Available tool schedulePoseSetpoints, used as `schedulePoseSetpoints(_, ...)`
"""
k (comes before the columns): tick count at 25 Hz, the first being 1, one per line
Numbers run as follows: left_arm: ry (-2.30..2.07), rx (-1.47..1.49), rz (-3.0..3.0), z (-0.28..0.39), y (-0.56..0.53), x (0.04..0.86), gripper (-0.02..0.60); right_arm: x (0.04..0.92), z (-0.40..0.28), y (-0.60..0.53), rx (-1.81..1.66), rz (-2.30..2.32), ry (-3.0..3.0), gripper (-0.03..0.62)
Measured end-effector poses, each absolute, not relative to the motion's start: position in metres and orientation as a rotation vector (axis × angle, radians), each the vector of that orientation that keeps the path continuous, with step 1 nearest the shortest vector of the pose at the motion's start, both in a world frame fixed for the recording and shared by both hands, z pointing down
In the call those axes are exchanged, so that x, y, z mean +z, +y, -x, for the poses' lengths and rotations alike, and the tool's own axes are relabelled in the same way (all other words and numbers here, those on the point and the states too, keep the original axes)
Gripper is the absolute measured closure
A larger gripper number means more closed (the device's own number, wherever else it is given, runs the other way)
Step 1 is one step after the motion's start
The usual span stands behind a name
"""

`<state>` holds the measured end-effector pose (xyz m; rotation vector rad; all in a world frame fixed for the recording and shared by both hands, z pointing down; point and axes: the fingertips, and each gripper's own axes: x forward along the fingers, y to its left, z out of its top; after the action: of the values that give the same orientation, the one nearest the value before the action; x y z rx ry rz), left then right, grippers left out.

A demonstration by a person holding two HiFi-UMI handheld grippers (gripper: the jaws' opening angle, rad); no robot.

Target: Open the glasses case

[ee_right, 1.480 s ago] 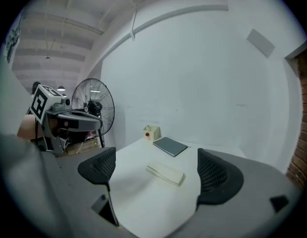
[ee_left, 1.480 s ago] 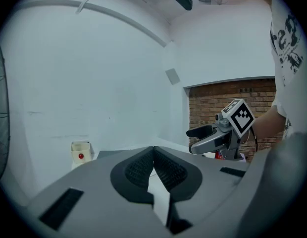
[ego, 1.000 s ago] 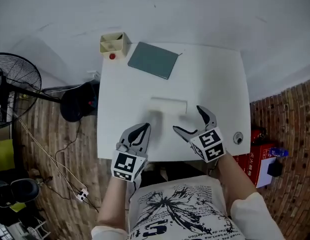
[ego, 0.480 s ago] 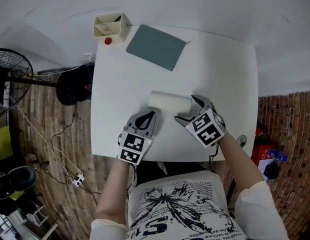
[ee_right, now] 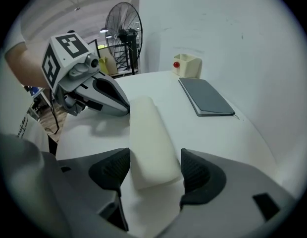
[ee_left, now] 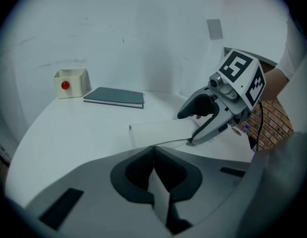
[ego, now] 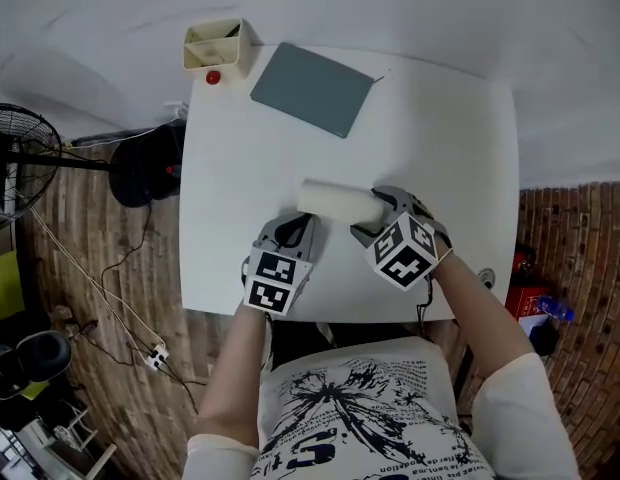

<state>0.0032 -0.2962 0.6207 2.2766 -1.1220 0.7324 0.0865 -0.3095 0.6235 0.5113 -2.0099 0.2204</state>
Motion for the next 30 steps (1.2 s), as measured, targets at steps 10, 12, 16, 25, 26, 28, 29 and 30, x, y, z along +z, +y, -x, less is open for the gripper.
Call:
schedulePoseSetpoints(10,-1.102,0.737,-2.259,-0.002,-0.296,0.623,0.568,0.613,-0.082,-0.308,0.167,-0.495,-2.019,0.303)
schedulePoseSetpoints(12,-1.089,0.737,-2.259,-0.002,-0.296,0.622,0.568,0.607,-0.082,-0.31,0.159,-0.501,-2.029,0.326)
schedulePoseSetpoints(16,-1.082,0.745,-2.273,-0.002,-0.296,0.622,0.568,0.598,-0.081,-0.313,0.158,-0.534,-2.05,0.361)
schedulePoseSetpoints(25,-1.064,0.74,-2.268,0.0,-0.297,0.623,0.568,0.582,-0.083,-0.344,0.158,-0.698,-2.078,0.513)
schedulePoseSetpoints(26,-1.062,0.74,-2.267,0.0,-0.297,0.623,0.568,0.582,-0.084,-0.348,0.158,-0.707,-2.079,0.514)
schedulePoseSetpoints(28,-1.057,0.739,-2.265,0.0,-0.297,0.623,0.568,0.582,-0.085,-0.354,0.15,-0.723,-2.078,0.514)
schedulePoseSetpoints(29,-1.053,0.738,-2.264,0.0,-0.297,0.623,0.568,0.583,-0.085,-0.358,0.143,-0.729,-2.075,0.516)
schedulePoseSetpoints(30,-1.05,0.737,-2.263,0.0,-0.297,0.623,0.568,0.584,-0.086,-0.362,0.135,-0.735,-2.071,0.514)
